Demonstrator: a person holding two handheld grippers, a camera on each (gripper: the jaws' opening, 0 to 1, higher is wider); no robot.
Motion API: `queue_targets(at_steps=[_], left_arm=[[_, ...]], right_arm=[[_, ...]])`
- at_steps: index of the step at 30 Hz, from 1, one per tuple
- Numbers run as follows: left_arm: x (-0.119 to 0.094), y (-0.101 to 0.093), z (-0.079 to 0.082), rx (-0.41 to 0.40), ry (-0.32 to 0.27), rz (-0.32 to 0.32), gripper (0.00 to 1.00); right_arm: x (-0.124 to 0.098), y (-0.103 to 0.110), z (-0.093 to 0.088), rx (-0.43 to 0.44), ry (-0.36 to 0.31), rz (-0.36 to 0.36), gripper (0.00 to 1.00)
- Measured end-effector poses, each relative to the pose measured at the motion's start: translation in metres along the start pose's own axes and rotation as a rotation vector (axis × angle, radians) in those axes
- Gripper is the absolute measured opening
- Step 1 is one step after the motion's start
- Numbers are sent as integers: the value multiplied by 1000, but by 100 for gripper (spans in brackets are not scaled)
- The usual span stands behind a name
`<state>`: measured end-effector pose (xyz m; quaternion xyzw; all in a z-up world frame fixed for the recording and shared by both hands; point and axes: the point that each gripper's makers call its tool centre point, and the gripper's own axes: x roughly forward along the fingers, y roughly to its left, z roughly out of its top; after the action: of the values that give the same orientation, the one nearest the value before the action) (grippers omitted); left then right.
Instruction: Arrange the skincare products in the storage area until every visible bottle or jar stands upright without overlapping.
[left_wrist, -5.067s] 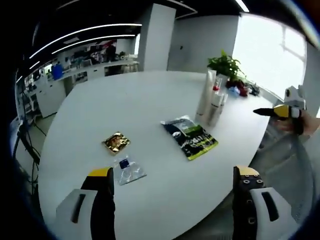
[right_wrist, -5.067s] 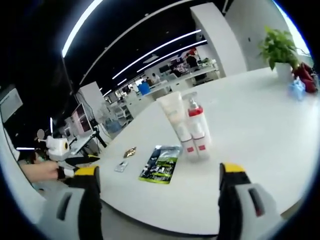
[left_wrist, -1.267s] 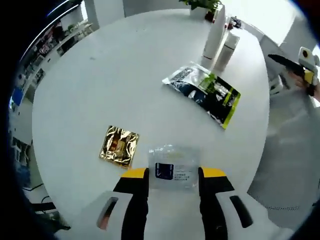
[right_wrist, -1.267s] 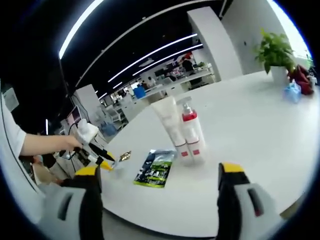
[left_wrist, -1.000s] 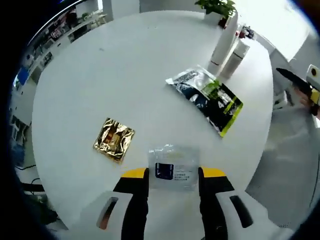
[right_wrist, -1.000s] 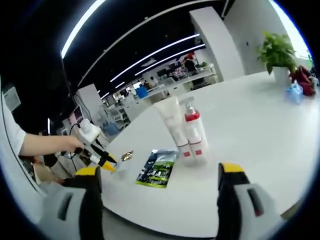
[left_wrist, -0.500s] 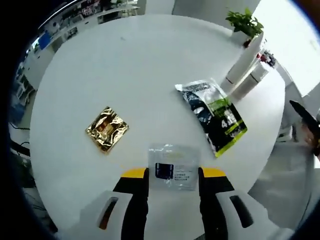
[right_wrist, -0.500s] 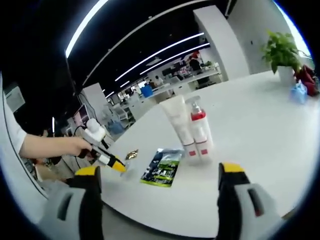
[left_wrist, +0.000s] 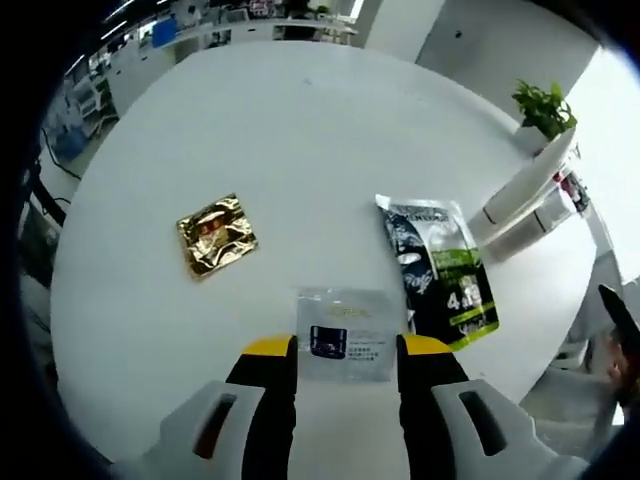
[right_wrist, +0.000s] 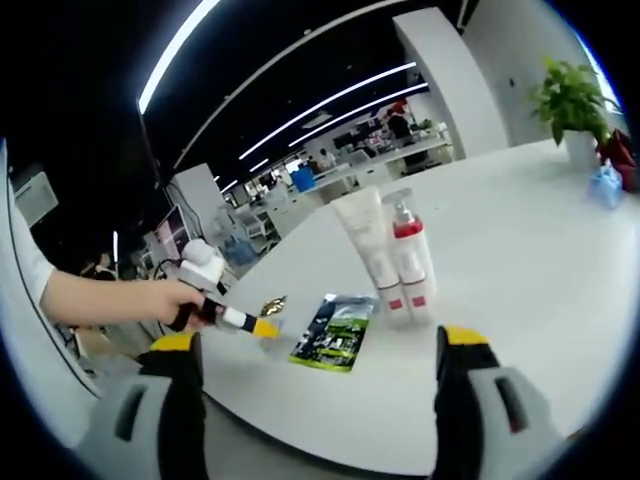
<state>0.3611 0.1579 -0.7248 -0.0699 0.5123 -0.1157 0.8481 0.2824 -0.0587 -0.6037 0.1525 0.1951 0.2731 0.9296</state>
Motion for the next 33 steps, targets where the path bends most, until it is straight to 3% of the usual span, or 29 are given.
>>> queue_targets(at_steps=[4, 9, 12, 17, 33], left_arm=[[3, -1, 2, -91, -35, 40, 36], [8, 0, -3, -139, -45, 83, 36], [13, -3, -4, -202, -69, 82, 36], [13, -2, -4, -163, -79, 111, 37], [13, -1, -3, -177, -118, 146, 37]], right_arm=[[1, 2, -1, -1, 5, 11, 97], [1, 3, -1, 4, 7, 20, 97], [1, 3, -1, 7, 6, 22, 97], [0, 2, 0, 18, 1, 24, 97], [0, 0, 1, 28, -4, 17, 97]])
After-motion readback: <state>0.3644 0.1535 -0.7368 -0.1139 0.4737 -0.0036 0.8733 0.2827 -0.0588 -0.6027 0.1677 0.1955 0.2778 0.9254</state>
